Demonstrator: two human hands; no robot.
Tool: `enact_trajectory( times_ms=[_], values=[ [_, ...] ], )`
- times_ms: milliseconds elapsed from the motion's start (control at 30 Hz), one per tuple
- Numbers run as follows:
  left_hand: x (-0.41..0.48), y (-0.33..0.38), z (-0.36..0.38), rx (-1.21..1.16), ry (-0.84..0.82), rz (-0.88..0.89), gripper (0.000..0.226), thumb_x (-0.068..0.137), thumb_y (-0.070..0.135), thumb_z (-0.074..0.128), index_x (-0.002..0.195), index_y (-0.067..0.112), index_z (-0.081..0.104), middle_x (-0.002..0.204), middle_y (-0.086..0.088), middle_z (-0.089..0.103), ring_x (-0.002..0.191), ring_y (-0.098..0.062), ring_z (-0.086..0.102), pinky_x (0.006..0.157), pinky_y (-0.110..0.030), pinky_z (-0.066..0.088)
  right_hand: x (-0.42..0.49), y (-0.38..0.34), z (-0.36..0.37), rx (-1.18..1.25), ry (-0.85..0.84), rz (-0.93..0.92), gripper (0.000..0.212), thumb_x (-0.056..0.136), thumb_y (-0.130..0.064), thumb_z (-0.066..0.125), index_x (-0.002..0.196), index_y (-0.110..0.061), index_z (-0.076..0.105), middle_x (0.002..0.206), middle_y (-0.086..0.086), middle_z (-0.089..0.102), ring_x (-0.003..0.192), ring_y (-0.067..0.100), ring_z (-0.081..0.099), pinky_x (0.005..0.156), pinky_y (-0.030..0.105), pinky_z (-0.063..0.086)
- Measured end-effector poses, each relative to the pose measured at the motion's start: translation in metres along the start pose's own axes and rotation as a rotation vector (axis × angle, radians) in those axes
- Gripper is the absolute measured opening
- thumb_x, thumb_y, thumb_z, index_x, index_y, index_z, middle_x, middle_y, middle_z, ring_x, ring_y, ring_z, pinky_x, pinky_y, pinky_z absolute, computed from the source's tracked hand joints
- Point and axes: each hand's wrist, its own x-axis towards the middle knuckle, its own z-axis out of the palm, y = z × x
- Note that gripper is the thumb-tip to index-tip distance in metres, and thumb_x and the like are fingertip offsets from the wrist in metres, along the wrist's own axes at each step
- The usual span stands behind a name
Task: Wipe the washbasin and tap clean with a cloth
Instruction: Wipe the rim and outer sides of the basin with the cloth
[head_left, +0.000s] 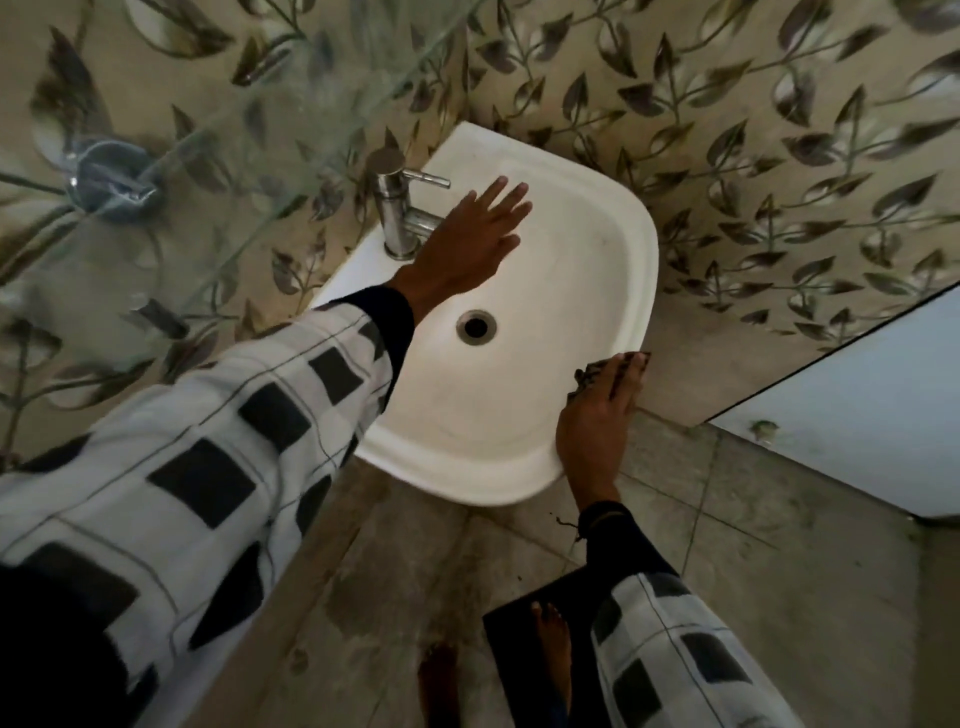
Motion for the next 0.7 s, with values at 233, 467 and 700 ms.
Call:
enact_trajectory(
  times_ms=[233,467,700],
  values=[
    [0.033,-0.008,-0.010,-0.197,0.077,-0.218,0.046,0.104,0.044,0.046,0.080,0.006,0.058,0.085,-0.019,0.060,0.087,-0.039,0.059,0.069,-0.039,0.036,0.008,0.008,0.007,0.036,0.013,0.034,0.064,0.092,0.005,0.054,0.149,0.015,0.026,0.157,0.038,0.018,0.145,0.051,0.024,0.115,0.057,0.034],
    [0.037,-0.006,-0.005,-0.073,-0.011,-0.337,0.052,0.103,0.046,0.045,0.084,0.002,0.065,0.101,-0.019,0.062,0.105,-0.037,0.055,0.079,-0.042,0.039,0.028,0.020,0.009,0.159,-0.023,0.089,0.062,0.100,-0.005,0.044,0.157,0.001,0.019,0.163,0.028,0.005,0.149,0.040,0.022,0.114,0.036,0.034],
    [0.037,-0.011,0.001,-0.067,-0.016,-0.403,0.042,0.095,0.038,0.047,0.086,0.002,0.066,0.100,-0.019,0.064,0.103,-0.038,0.057,0.082,-0.043,0.044,0.033,0.020,0.005,0.130,-0.031,0.028,0.059,0.099,-0.006,0.048,0.154,0.004,0.027,0.162,0.031,0.009,0.145,0.044,0.030,0.108,0.048,0.045]
  ],
)
